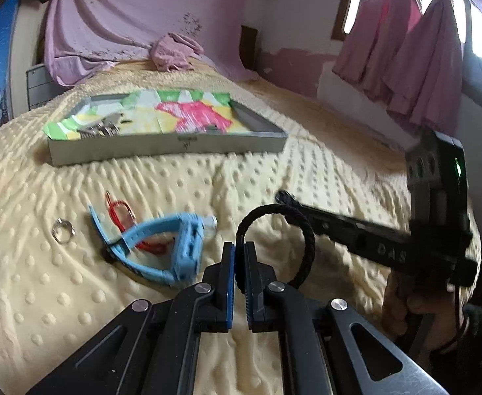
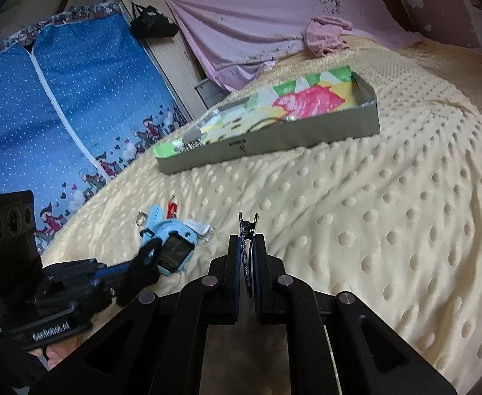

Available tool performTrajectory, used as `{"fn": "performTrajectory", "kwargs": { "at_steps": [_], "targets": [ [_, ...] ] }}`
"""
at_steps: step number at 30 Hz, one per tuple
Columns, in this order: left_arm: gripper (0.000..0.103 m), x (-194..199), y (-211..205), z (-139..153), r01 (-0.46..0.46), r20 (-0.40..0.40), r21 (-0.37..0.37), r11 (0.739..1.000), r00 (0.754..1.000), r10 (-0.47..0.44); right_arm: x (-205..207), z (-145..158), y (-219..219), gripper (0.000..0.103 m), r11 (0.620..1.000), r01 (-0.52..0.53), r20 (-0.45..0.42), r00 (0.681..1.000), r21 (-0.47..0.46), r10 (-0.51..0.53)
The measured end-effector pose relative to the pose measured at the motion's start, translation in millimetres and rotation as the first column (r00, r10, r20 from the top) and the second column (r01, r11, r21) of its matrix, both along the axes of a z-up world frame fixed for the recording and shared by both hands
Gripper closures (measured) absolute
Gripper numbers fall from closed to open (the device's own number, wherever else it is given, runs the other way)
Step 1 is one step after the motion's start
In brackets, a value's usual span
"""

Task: Organize jewelry
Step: 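Carry the hair tie and striped clip with both tools over the grey tray, then open both tools to drop the hair tie and clip into the tray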

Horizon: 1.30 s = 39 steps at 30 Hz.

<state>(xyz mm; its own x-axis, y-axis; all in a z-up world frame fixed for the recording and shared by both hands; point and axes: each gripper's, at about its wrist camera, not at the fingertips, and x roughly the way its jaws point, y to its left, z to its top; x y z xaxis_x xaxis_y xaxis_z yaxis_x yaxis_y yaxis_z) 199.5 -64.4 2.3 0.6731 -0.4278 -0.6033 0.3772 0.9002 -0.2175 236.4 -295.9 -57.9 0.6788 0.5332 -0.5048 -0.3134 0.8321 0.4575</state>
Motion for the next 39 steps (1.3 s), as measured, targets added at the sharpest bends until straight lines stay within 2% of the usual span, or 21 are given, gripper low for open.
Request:
{"fn": "performTrajectory", "kwargs": {
  "at_steps": [6,13,18,23,26,30,36,39],
  "targets": [
    [0.097,32,14,26,-0.063,0.034,-0.045,0.997,0.997,0.065,10,19,-2,0.097,1.000,0.021,0.055,0.998,0.012,-0.021],
    [0.097,98,32,45,-0.145,0.050,-0.050,0.988,0.988,0.148,65,56,15,0.097,0.999,0.039,0.137,0.990,-0.034,-0.034],
    [0.097,160,32,42,-0.190,-0.008,-0.001,0.982,0.982,0.190,111,71,27,0.097,0.995,0.067,0.155,0.986,-0.071,-0.055],
    [0.097,205,20,24,-0.190,-0.107,0.062,0.980,0.975,0.195,148,62,26,0.097,0.985,0.131,0.103,0.987,-0.110,-0.120],
    [0.097,215,12,11,-0.178,-0.149,0.089,0.980,0.971,0.189,163,50,23,0.097,0.983,0.149,0.034,0.989,-0.106,-0.146],
    [0.097,220,4,-4,-0.167,-0.191,0.138,0.976,0.963,0.192,169,35,24,0.096,0.978,0.162,-0.012,0.986,-0.129,-0.164],
    [0.097,215,7,-2,-0.183,-0.163,0.141,0.973,0.965,0.205,171,31,27,0.095,0.977,0.151,-0.028,0.987,-0.152,-0.157],
    [0.097,211,10,1,-0.190,-0.143,0.129,0.973,0.968,0.208,168,34,26,0.090,0.979,0.145,-0.017,0.989,-0.147,-0.149]
  ]
}}
